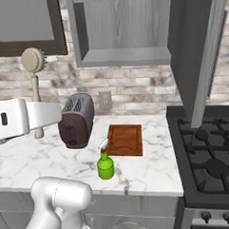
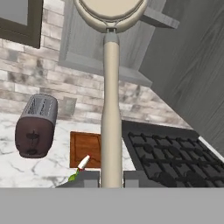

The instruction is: Grab the spray bottle from the cabinet, then place it next to the cutting board for sanitizing. Then grab the dish brush from the countertop next to the sink and place it next to the cutting board.

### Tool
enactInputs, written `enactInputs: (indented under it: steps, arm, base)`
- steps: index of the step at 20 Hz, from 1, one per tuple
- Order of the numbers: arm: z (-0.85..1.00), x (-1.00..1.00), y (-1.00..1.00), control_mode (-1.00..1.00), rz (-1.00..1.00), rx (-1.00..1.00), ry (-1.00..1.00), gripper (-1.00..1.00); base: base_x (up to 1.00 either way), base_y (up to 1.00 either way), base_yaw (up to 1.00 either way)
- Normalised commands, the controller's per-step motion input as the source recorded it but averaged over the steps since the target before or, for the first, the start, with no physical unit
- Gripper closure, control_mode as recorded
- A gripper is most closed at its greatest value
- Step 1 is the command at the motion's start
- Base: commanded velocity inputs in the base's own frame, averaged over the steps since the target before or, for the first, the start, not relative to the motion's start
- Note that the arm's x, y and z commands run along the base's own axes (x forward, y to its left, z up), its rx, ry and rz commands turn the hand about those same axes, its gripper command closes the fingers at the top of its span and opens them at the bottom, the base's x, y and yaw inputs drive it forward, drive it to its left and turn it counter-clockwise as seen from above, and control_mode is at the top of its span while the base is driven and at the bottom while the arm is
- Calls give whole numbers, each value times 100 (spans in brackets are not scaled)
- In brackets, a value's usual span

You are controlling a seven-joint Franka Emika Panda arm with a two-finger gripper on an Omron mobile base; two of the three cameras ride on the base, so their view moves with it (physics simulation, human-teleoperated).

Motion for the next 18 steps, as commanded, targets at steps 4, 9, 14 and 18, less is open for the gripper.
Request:
enactInputs:
  steps: [4, 9, 14, 18]
  arm:
    - [0, 0, 0, 100, 0, 0, 0, 100]
    - [-5, 19, -15, -100, 0, 5, 8, 100]
    - [-36, 35, -60, -100, 4, 12, 21, 100]
    - [-64, 42, -33, -100, 9, 3, 28, 100]
  base:
    - [53, -1, -11]
    - [16, -5, 0]
    - [0, 0, 0]
    - [0, 0, 0]
